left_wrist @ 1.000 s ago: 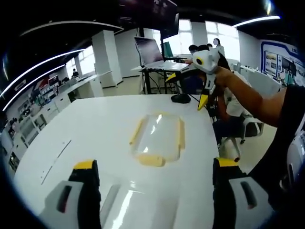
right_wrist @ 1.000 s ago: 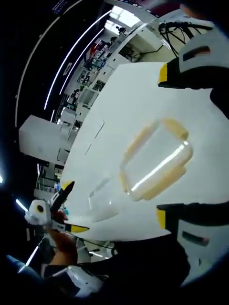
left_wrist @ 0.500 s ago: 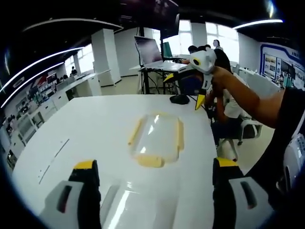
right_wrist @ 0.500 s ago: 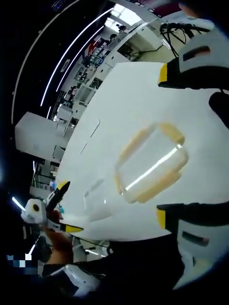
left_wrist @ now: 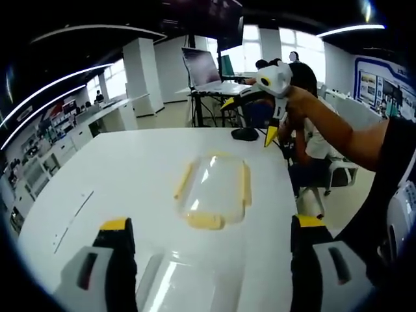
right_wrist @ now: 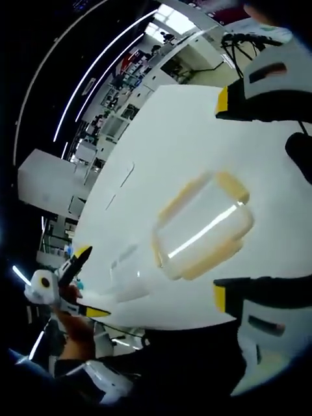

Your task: Snap each plastic latch of the storage box into its locked position after aligning the lid with the box until every specified latch is closed and the lid sits flush.

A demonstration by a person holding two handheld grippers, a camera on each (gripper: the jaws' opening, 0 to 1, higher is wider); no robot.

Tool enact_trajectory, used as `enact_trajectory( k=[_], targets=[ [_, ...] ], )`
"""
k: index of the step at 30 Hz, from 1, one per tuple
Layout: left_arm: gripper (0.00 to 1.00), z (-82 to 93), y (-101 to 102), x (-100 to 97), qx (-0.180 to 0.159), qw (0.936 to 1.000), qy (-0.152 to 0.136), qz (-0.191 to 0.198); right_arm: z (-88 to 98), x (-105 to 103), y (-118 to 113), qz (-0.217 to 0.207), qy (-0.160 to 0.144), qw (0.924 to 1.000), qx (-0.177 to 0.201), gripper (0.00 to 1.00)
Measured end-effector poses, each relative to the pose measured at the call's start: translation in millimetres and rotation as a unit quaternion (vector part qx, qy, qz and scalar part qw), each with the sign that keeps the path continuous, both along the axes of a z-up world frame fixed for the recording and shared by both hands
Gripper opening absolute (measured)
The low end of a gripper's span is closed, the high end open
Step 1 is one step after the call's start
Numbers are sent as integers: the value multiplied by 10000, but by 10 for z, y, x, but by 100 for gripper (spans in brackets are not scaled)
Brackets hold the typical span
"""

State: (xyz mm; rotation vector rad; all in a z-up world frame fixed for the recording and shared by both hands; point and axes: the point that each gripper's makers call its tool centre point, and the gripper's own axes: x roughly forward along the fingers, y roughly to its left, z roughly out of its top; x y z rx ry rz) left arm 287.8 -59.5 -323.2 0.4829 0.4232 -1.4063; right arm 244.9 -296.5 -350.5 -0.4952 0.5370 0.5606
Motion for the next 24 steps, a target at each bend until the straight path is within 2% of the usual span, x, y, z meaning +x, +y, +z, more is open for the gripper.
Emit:
enact_trajectory(
  k=[15, 24],
  targets=[
    [96, -1, -7, 8, 69, 10000, -25, 2, 1, 5, 27, 135, 106, 9998, -105, 100],
    [97, -18, -58, 62, 129, 9999, -1, 7, -7, 49, -47, 145, 184, 9995, -215, 100]
  ],
)
